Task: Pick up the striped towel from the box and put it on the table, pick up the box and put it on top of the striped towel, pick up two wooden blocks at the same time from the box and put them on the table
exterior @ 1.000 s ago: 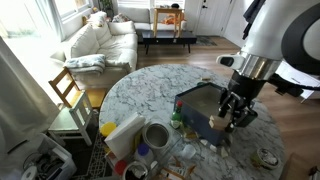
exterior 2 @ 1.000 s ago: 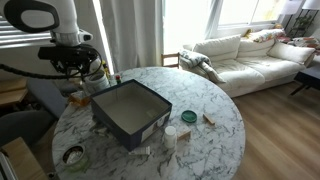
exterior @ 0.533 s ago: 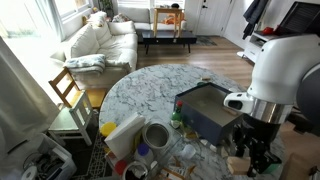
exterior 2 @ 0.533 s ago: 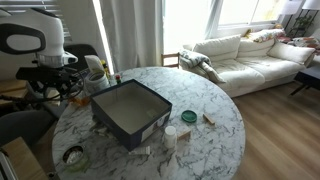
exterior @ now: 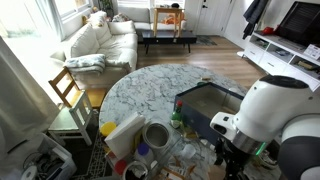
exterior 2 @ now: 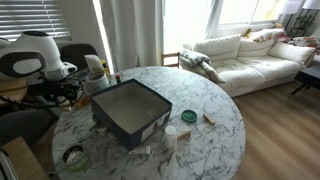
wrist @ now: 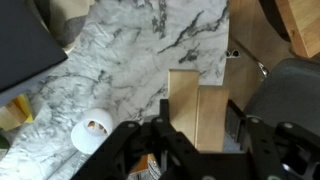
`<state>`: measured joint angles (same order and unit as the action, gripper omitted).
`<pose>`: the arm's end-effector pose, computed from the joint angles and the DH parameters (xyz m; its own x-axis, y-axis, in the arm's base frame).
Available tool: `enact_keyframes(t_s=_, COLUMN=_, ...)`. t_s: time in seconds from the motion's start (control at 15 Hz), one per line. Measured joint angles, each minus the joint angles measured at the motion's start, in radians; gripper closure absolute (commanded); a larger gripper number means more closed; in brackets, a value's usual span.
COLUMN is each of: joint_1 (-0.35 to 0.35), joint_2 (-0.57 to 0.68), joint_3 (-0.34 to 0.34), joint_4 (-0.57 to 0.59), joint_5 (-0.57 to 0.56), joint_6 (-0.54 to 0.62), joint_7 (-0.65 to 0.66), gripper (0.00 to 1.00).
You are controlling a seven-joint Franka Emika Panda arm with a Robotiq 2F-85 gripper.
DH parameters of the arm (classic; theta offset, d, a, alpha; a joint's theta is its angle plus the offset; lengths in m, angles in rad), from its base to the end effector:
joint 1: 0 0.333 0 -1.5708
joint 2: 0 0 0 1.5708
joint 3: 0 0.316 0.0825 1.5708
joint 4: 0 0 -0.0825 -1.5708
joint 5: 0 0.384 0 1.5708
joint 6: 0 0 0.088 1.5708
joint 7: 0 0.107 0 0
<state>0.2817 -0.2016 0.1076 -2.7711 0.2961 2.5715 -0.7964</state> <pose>0.3563 0.1388 0.2734 0.5960 0.7981 0.0885 0.8023 -0.5875 -0.1056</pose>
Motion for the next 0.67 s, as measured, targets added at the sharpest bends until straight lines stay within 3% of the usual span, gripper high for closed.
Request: enact_keyframes(t_s=0.67, joint_1=-0.022, joint_2=0.233, joint_3=0.016, joint_4=0.006, joint_5=-0.052, joint_6=0.086, joint_7=0.051, gripper=0.69)
